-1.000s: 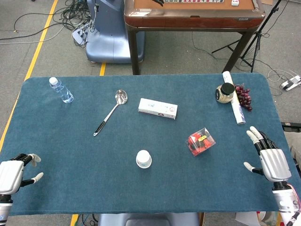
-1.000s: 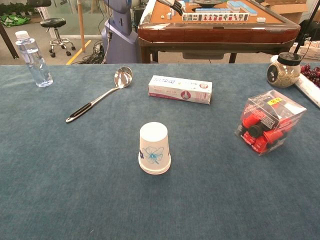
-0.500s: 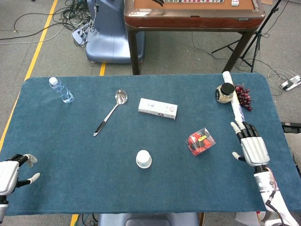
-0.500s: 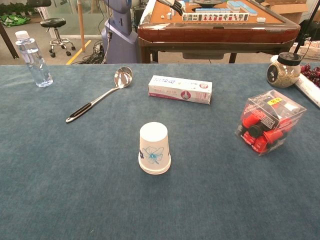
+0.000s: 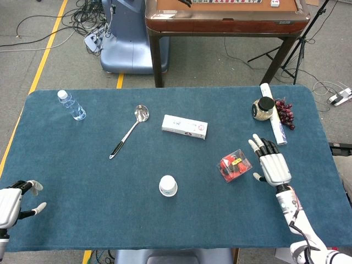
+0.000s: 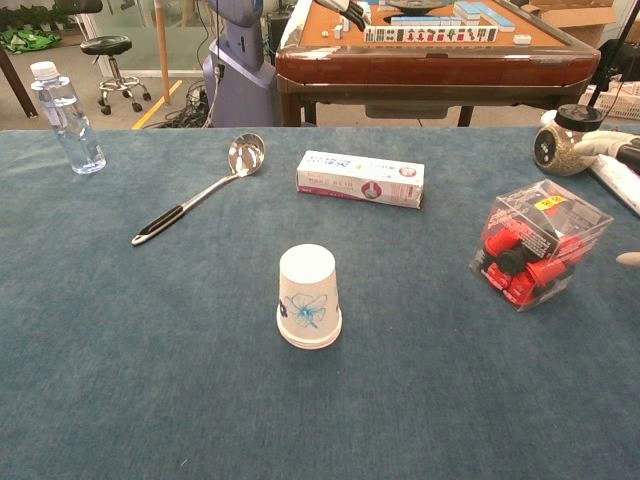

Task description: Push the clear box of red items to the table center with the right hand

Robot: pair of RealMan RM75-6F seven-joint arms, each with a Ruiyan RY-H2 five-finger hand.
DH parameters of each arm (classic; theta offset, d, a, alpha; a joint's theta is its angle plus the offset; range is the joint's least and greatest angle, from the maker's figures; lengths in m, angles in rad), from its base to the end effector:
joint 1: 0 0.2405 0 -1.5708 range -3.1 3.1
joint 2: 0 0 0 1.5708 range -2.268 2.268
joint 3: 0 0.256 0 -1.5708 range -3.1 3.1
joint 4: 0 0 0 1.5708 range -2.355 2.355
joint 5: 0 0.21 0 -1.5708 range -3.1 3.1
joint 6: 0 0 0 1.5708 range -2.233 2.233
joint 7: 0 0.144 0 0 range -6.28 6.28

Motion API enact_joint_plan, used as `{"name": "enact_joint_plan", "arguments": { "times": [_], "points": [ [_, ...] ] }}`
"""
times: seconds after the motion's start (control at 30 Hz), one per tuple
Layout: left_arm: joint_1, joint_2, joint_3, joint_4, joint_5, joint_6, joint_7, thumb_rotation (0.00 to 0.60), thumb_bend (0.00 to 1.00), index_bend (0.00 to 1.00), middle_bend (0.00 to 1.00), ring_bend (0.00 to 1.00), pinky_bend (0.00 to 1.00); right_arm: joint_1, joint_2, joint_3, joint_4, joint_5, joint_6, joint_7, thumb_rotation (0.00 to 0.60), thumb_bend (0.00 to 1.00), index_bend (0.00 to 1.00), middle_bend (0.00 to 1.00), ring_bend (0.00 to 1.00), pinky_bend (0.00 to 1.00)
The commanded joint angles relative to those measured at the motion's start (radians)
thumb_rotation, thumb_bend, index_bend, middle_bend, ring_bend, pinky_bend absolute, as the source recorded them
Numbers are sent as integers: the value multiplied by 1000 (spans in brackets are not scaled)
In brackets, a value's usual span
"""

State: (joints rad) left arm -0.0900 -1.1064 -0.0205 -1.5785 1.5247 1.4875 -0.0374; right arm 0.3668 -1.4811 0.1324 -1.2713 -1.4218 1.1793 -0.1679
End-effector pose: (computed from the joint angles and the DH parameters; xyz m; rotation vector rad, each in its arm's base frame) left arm -0.3167 0.1771 0.1615 -1.4215 -0.9026 -0.8993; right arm -0.2888 -0.2857 0.0453 1.6272 -0.8236 0.8186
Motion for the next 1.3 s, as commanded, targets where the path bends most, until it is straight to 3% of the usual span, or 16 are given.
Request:
{"name": "enact_joint_plan", "arguments": {
  "times": [0.03,1.3],
  "points": [
    [1,1,-1,-1,-1,0,-1,600,0,489,556,428,588,14,-18,-2,9,2,-12,-9,600,0,0,0,0,113],
    [16,12,-13,10,-38,3,-1,600,0,490,556,428,589,292,-323,125,192,104,-131,-156,600,0,0,0,0,113]
  ]
}}
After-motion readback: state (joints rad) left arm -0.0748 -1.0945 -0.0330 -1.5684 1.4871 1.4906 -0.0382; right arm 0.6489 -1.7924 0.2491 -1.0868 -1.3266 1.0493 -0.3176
